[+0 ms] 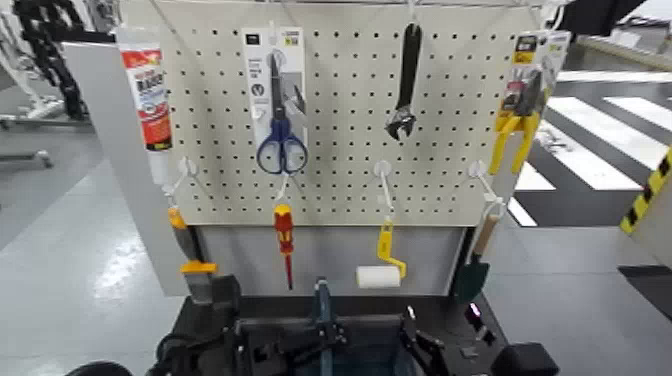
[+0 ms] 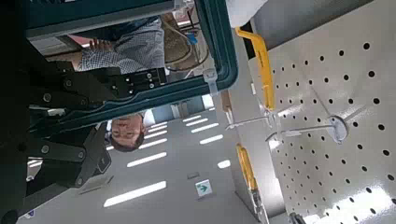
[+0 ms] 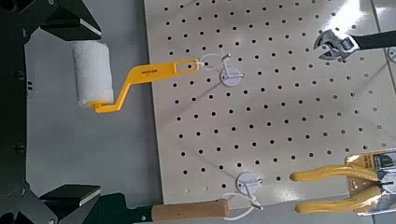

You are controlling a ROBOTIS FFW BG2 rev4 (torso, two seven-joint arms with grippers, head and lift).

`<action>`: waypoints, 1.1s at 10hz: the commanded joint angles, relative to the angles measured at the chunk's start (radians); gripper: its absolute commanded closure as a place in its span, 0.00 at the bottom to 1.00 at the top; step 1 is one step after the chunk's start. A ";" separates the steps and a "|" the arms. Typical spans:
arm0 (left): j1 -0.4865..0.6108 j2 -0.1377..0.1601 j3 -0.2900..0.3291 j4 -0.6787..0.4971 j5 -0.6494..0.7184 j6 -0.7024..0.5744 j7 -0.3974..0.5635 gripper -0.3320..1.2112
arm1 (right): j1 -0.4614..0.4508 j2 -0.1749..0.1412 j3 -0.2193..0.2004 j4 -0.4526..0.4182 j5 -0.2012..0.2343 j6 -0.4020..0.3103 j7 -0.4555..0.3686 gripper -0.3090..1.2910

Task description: Place the crate on the table.

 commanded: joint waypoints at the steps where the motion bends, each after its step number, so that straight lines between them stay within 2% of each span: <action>1: -0.022 0.007 -0.003 0.032 -0.028 0.002 -0.025 0.99 | 0.000 0.000 0.000 0.002 0.000 -0.002 0.000 0.28; 8: -0.089 0.030 -0.007 0.102 -0.119 -0.012 -0.097 0.99 | 0.000 0.003 0.000 0.002 0.000 -0.007 0.000 0.28; 11: -0.118 0.030 -0.021 0.141 -0.151 -0.021 -0.134 0.99 | -0.002 0.005 0.002 0.002 -0.002 -0.007 0.000 0.28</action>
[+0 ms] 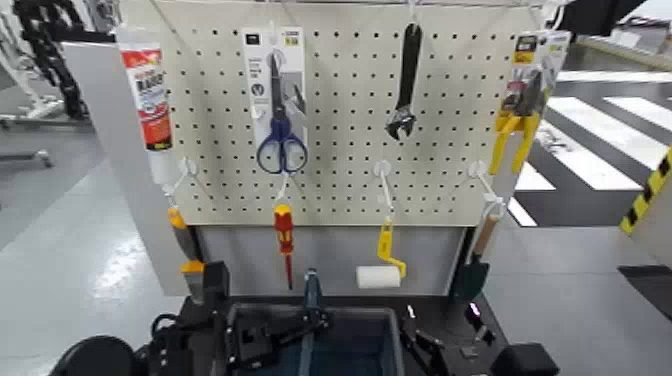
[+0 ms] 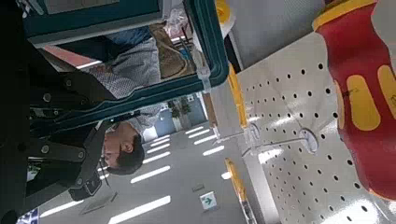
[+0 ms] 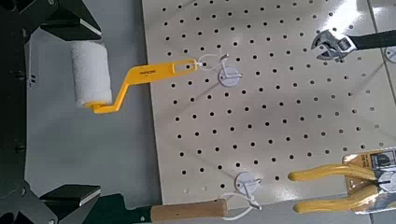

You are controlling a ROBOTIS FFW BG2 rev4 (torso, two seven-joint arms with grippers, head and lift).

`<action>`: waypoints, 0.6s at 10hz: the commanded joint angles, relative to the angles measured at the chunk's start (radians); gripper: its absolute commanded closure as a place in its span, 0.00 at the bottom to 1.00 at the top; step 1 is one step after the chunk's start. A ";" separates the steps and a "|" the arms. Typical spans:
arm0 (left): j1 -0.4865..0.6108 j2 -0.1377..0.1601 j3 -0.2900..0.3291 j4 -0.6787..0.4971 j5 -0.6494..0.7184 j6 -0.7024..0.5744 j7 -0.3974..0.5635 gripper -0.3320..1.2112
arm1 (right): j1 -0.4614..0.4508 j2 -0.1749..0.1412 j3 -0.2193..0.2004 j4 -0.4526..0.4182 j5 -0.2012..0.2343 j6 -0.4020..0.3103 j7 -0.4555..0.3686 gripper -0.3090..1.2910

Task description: Place the crate on the table.

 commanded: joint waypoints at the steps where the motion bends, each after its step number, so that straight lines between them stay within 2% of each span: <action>1: -0.027 0.002 -0.015 0.034 -0.027 -0.010 -0.023 0.99 | 0.000 0.001 0.000 0.000 -0.001 -0.002 0.000 0.28; 6: -0.053 -0.004 -0.049 0.084 -0.050 -0.048 -0.057 0.99 | -0.001 0.001 0.000 0.000 -0.001 -0.003 0.000 0.28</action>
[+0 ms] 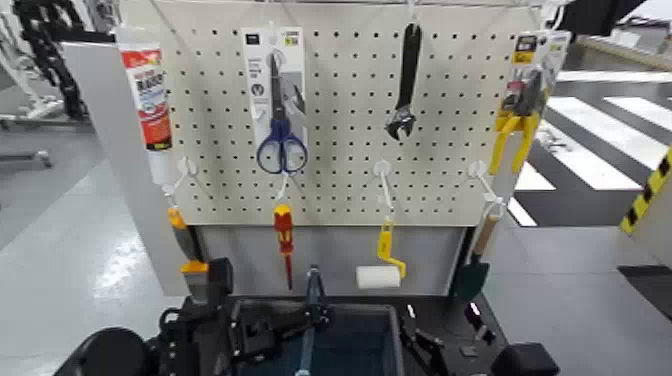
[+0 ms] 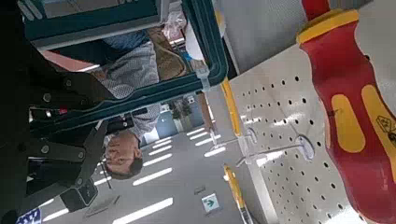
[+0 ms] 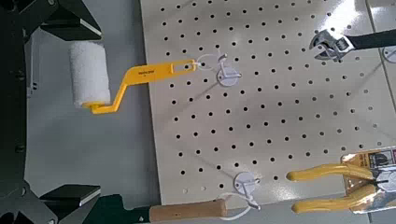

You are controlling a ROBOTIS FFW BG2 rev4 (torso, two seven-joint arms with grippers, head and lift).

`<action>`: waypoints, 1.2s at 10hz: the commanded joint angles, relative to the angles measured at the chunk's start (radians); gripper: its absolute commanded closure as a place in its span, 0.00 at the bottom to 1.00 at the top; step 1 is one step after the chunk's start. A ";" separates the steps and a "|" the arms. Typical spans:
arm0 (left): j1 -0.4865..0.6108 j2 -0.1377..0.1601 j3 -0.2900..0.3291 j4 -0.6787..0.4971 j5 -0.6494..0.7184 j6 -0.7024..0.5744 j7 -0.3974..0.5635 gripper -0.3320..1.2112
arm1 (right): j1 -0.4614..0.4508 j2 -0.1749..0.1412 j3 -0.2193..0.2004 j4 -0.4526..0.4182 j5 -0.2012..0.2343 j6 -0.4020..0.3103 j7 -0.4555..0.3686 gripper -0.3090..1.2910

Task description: Place the crate on the table.

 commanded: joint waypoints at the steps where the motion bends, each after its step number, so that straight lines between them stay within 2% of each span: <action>1: -0.003 -0.002 -0.009 0.014 -0.004 -0.012 -0.004 0.99 | 0.000 0.000 0.000 0.002 0.000 0.000 0.000 0.28; 5: -0.001 -0.008 -0.011 0.022 -0.004 -0.045 -0.004 0.98 | -0.003 -0.003 0.002 0.003 -0.003 -0.003 0.000 0.28; 6: 0.000 -0.008 -0.011 0.022 -0.004 -0.059 -0.004 0.85 | -0.003 -0.005 0.002 0.005 -0.003 -0.003 0.000 0.28; 7: 0.002 -0.010 -0.012 0.022 -0.004 -0.076 -0.004 0.66 | -0.003 -0.005 0.002 0.005 -0.005 -0.003 0.000 0.28; 8: 0.002 -0.012 -0.011 0.022 -0.005 -0.079 -0.004 0.51 | -0.003 -0.005 0.002 0.005 -0.005 -0.003 0.000 0.28; 10: 0.008 -0.013 -0.008 0.014 -0.007 -0.091 -0.002 0.38 | -0.002 -0.005 0.002 0.005 -0.008 -0.003 0.000 0.28; 12: 0.019 -0.021 0.018 -0.014 -0.067 -0.091 0.010 0.37 | -0.002 -0.005 0.002 0.005 -0.011 -0.002 0.000 0.28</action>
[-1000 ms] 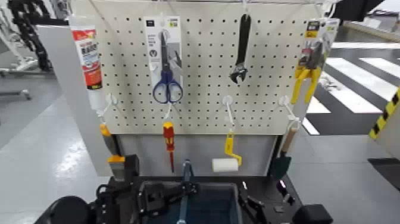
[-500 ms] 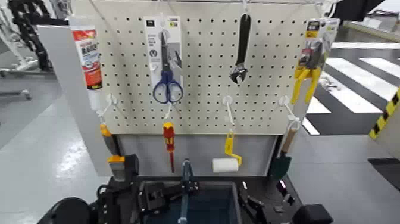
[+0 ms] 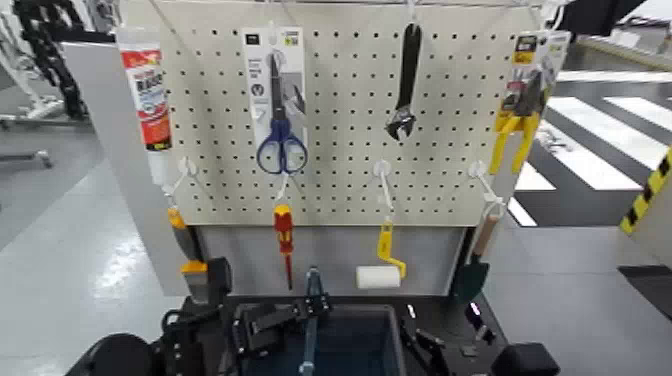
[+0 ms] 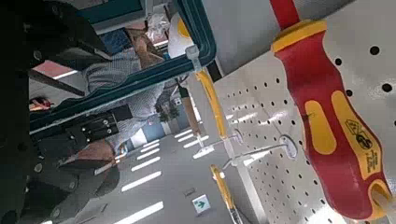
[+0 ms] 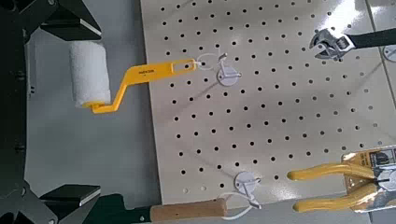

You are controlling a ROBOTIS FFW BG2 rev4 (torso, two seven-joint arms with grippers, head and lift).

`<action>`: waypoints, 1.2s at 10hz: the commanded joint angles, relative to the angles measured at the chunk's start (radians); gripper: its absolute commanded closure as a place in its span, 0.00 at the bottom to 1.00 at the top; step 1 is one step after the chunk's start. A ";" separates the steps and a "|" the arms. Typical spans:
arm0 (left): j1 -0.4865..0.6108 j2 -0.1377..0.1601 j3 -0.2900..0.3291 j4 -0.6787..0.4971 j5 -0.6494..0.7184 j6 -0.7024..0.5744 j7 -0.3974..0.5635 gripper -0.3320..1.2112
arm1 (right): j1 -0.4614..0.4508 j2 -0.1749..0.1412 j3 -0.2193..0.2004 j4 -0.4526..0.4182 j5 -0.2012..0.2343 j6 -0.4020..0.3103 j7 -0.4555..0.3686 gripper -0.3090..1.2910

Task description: Place the crate on the table.

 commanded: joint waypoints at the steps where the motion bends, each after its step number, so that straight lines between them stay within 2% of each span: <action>1: 0.020 -0.008 0.044 -0.044 -0.078 -0.002 0.034 0.36 | 0.000 0.000 -0.002 0.000 -0.003 0.002 0.000 0.28; 3: 0.052 -0.017 0.086 -0.098 -0.132 -0.009 0.078 0.36 | 0.002 0.000 -0.002 0.000 -0.006 0.003 0.000 0.28; 6: 0.134 -0.033 0.185 -0.291 -0.276 -0.018 0.229 0.35 | 0.002 0.000 -0.002 -0.002 -0.009 0.006 0.000 0.28; 8: 0.187 -0.050 0.207 -0.369 -0.342 -0.071 0.296 0.27 | 0.003 0.000 -0.002 -0.003 -0.011 0.006 0.000 0.28; 12: 0.339 -0.082 0.199 -0.495 -0.544 -0.399 0.387 0.26 | 0.005 0.000 -0.005 -0.005 -0.011 0.006 0.000 0.28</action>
